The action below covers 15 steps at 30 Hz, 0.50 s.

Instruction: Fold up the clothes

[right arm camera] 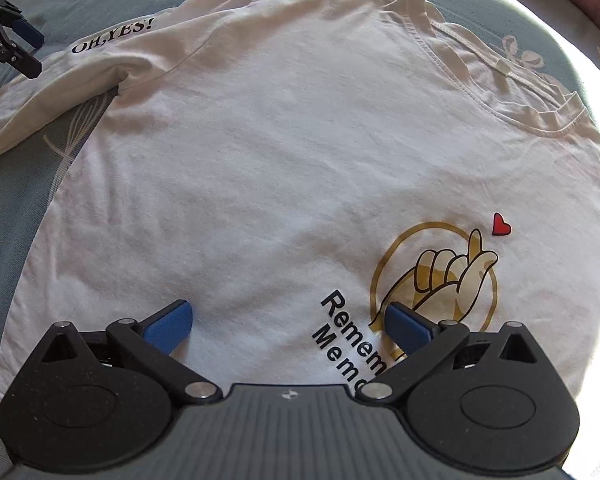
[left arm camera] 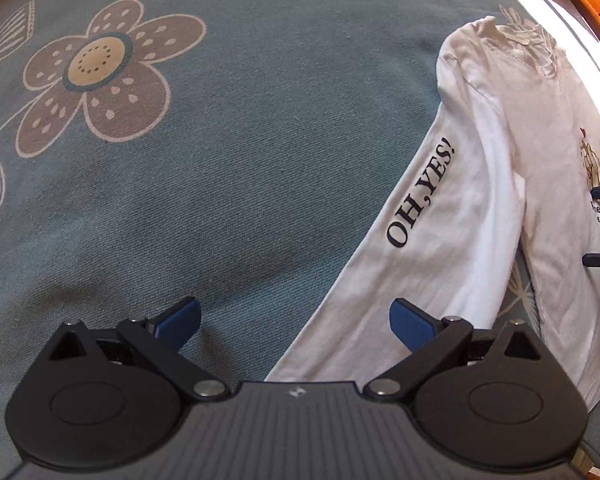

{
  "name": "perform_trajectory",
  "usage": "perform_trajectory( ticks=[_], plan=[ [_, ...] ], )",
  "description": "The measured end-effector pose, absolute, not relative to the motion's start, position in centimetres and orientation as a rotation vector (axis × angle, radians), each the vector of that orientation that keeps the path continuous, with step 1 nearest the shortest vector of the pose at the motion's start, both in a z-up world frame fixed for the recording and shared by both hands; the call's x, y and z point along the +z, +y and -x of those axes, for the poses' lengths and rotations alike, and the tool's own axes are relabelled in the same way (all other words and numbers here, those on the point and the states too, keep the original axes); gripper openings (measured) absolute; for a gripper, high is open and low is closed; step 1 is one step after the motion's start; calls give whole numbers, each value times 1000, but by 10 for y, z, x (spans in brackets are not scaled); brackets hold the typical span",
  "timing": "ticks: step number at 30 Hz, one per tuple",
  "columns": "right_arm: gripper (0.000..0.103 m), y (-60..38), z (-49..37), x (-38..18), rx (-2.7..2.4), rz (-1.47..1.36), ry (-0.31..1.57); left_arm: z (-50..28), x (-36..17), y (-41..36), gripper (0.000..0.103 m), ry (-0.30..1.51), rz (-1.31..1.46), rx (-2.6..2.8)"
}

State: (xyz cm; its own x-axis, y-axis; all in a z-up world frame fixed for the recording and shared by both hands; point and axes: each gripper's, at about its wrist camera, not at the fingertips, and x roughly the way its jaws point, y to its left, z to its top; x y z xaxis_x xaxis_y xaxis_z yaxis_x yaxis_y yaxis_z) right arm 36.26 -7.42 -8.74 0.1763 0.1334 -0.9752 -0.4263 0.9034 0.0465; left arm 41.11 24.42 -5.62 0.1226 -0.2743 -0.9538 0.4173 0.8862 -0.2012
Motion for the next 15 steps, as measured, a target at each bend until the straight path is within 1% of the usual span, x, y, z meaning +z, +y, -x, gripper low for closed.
perform_trajectory(
  ticks=[4, 6, 8, 10, 12, 15],
  plan=[
    [103, -79, -361, -87, 367, 231, 1316, -409, -40, 194, 100, 1260, 76, -667],
    [103, -82, -359, -87, 359, 218, 1302, -411, -52, 160, 100, 1276, 142, -740],
    [103, -87, -356, -86, 365, 214, 1286, -411, -68, 137, 100, 1294, 123, -721],
    [103, -92, -354, -85, 384, 217, 1279, -415, -83, 139, 99, 1328, 127, -614],
    [103, -98, -352, -84, 416, 224, 1275, -417, -84, 156, 97, 1294, 193, -581],
    [103, -108, -348, -82, 472, 225, 1254, -420, -74, 169, 96, 1266, 119, -365]
  ],
)
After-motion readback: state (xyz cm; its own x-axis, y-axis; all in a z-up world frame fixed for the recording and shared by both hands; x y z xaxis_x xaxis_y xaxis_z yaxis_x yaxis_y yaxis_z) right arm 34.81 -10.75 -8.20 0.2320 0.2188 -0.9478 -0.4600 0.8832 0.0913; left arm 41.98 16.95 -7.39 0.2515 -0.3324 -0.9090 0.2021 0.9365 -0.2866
